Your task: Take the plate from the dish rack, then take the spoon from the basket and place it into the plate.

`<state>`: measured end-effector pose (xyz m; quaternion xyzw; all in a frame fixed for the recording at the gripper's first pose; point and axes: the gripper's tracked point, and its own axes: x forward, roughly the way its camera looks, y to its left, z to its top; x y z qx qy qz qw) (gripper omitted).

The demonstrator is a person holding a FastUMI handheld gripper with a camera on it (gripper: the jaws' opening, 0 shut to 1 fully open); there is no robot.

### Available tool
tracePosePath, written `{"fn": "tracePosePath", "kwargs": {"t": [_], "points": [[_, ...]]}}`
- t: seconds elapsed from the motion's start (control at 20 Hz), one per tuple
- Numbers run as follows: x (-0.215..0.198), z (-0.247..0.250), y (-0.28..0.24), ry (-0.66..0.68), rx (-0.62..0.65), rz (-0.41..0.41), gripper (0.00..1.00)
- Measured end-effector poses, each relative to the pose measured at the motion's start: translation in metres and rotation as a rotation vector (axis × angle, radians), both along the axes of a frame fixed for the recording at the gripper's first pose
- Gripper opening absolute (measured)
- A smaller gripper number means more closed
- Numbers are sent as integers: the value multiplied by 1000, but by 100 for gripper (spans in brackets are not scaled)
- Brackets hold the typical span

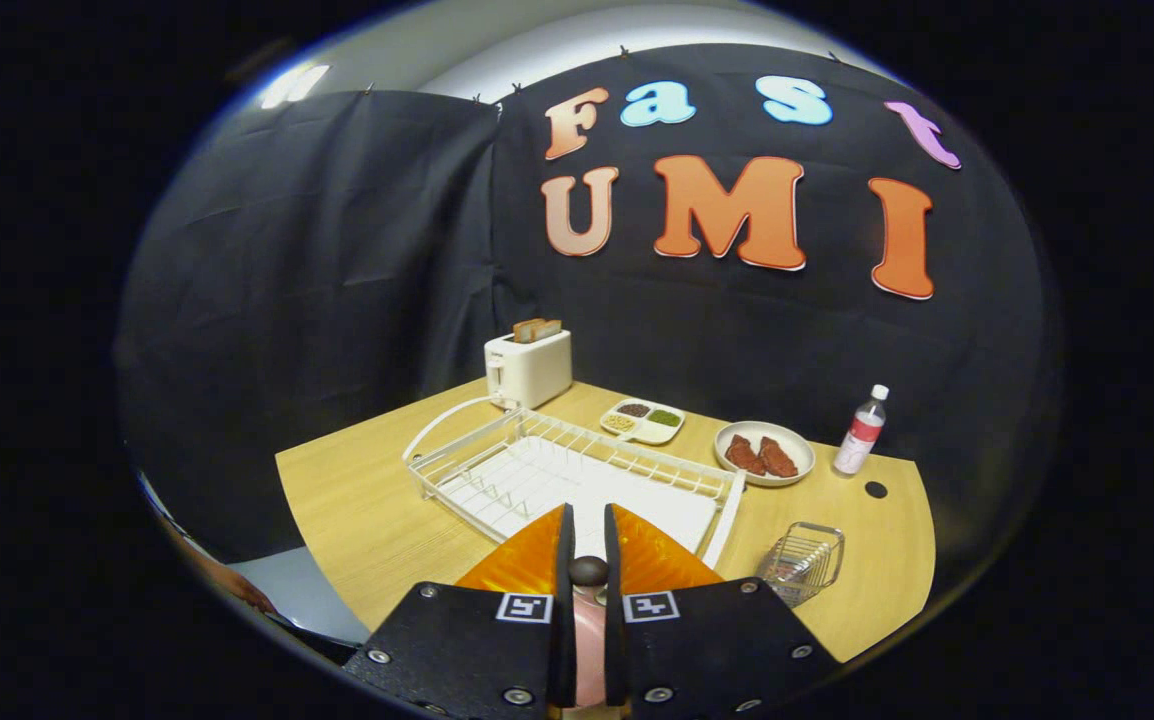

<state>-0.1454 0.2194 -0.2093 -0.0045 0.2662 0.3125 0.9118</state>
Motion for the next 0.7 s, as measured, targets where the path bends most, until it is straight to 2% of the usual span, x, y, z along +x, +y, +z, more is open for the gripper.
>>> {"fn": "tracePosePath", "kwargs": {"t": [0.15, 0.4, 0.7], "points": [[-24, -24, 21, 35, -23, 88, 11], [-44, -50, 44, 22, -36, 182, 11], [-41, -61, 45, -17, -39, 194, 13]]}}
